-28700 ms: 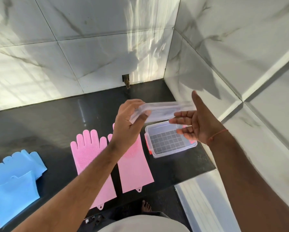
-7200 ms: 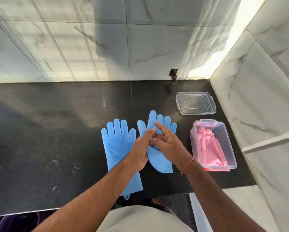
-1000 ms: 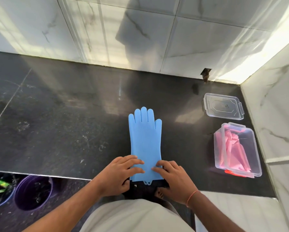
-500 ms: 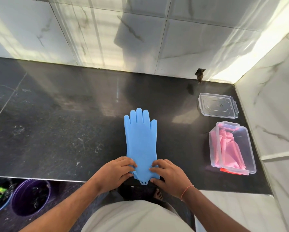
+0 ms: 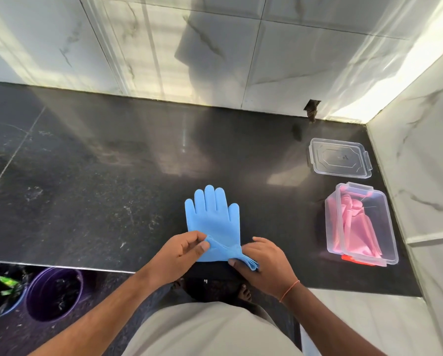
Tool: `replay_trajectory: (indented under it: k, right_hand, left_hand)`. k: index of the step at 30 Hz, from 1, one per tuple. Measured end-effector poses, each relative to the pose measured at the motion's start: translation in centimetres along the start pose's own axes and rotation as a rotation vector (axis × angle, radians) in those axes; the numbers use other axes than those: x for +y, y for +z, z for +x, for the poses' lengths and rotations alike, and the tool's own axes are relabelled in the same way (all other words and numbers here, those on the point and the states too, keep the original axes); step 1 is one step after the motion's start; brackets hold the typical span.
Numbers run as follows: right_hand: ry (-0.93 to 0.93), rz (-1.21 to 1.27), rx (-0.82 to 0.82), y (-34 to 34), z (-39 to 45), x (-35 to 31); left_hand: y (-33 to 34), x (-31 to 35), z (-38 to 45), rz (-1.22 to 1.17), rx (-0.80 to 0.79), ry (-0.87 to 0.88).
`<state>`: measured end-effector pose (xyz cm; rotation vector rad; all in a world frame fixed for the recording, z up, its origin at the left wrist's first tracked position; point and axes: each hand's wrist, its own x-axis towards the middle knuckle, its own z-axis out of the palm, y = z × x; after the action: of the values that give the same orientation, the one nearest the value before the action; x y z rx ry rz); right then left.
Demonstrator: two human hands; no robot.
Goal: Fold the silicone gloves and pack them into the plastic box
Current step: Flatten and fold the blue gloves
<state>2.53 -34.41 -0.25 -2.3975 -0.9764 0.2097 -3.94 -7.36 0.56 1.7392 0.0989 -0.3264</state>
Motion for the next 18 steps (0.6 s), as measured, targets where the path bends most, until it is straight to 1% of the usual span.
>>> replay_trajectory:
  k: [2,3,5,7,8,11,14,18]
  right_hand:
    - [0.03,0.026,0.019,-0.2,0.4,-0.7]
    - [0.056,0.048,0.021,-0.3,0.6,-0.9]
    - [0.14,0.097,0.009,-0.6,1.5,-1.3]
    - [0.224,0.153,0.004,-0.8,2.7,-1.5]
    - [0.26,0.154,-0.013,-0.9,3.5,-1.5]
    - [0.359,0.068,-0.084,-0.8,6.1,-1.2]
    - [0.484,0.031,-0.106,-0.4,8.8,-0.9]
    - [0.633,0.002,-0.106,0.4,10.7,-0.6]
  left_hand:
    - [-0.2,-0.4,-0.6,-0.148,-0.003,-0.006]
    - [-0.4,-0.7,-0.9,-0.172,-0.028,0.0]
    - [-1.0,-1.3,-1.3,-0.072,-0.061,0.012]
    - [-1.4,-1.6,-1.3,0.064,-0.029,-0.014]
    - [-1.4,-1.8,-1.2,0.074,0.026,-0.052]
    - [-1.1,-2.4,-0.1,0.087,0.256,-0.18]
    - [-0.6,-2.7,1.0,0.14,0.396,-0.286]
    - [0.1,-2.5,1.5,0.294,0.538,-0.289]
